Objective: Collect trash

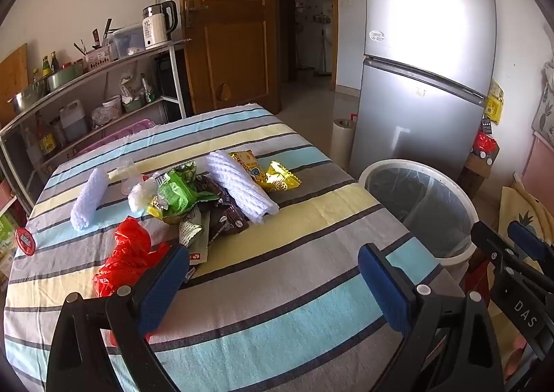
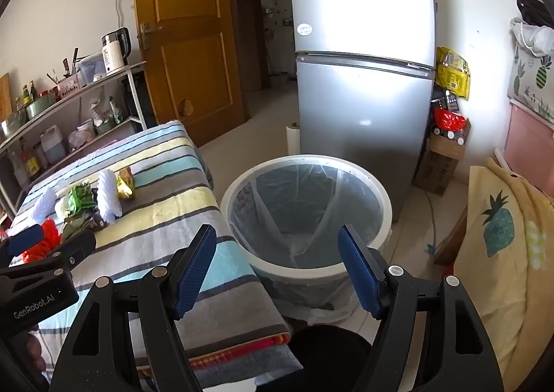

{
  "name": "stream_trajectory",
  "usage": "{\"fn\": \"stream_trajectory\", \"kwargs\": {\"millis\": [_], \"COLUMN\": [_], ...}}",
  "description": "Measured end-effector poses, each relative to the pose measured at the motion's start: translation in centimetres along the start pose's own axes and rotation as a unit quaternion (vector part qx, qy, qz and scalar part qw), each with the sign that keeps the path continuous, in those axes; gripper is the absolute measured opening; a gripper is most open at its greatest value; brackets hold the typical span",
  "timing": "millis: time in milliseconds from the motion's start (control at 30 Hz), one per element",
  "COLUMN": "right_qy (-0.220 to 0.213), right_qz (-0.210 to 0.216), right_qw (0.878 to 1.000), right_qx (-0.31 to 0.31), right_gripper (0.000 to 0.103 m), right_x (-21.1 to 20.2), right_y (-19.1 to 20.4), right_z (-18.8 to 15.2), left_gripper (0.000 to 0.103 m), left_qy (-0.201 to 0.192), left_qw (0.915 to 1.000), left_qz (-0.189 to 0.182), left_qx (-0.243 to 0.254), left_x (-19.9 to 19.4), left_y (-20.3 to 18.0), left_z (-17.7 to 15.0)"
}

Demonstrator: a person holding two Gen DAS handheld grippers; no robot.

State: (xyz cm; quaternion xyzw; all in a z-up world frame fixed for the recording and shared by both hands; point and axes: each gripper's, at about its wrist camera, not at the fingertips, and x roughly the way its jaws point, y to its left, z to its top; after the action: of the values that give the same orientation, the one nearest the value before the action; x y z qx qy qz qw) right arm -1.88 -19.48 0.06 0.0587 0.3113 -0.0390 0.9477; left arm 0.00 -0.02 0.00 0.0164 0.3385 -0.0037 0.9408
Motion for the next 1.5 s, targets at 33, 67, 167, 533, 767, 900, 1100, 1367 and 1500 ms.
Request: {"fn": "stream_trajectory", "kwargs": {"millis": [33, 67, 167, 533, 767, 900, 1100, 1367, 1500], "right_qy": [0.0, 0.0, 0.004, 0.005, 0.005, 0.006, 0.005, 0.004, 0.004], "right_qz": [-0.001, -0.002, -0.008, -0.008, -0.01, -0.01, -0.011, -0.011, -0.011], "right_qw": [1.0, 1.0, 1.0, 1.0, 1.0, 1.0, 1.0, 1.0, 1.0], "right_qx": [0.0, 0.001, -0.006, 0.0, 0.001, 0.001, 0.0, 0.0, 0.0], "right_gripper": [0.073, 0.073, 0.073, 0.073, 0.073, 0.073, 0.073, 0.073, 0.073], "right_x": [-0.06, -0.12, 0.04, 0.04, -0.05, -0.12, -0.15, -0.22, -0.26], "right_y": [0.02, 0.06, 0.25, 0.09, 0.0, -0.02, 0.02, 0.0, 0.02], "right_z": [-0.02, -0.03, -0.14, 0.09, 0.2, 0.25, 0.2, 0.18, 0.18], "left_gripper": [0.099, 0.099, 0.099, 0.099, 0.099, 0.099, 0.099, 0.099, 0.099], "left_qy": [0.0, 0.0, 0.002, 0.003, 0.002, 0.001, 0.0, 0.0, 0.001], "left_qw": [1.0, 1.0, 1.0, 1.0, 1.0, 1.0, 1.0, 1.0, 1.0], "left_qz": [0.0, 0.0, -0.001, 0.004, 0.007, 0.006, 0.007, 0.007, 0.007], "left_qx": [0.001, 0.001, -0.001, 0.001, 0.0, -0.001, -0.002, -0.002, -0.001], "left_x": [-0.01, -0.03, -0.03, -0.12, -0.09, -0.16, -0.25, -0.26, -0.28], "left_y": [-0.03, -0.08, -0.12, 0.53, 0.43, 0.5, 0.51, 0.56, 0.55], "left_z": [0.0, 0.0, 0.02, -0.24, -0.22, -0.22, -0.17, -0.09, -0.1]}}
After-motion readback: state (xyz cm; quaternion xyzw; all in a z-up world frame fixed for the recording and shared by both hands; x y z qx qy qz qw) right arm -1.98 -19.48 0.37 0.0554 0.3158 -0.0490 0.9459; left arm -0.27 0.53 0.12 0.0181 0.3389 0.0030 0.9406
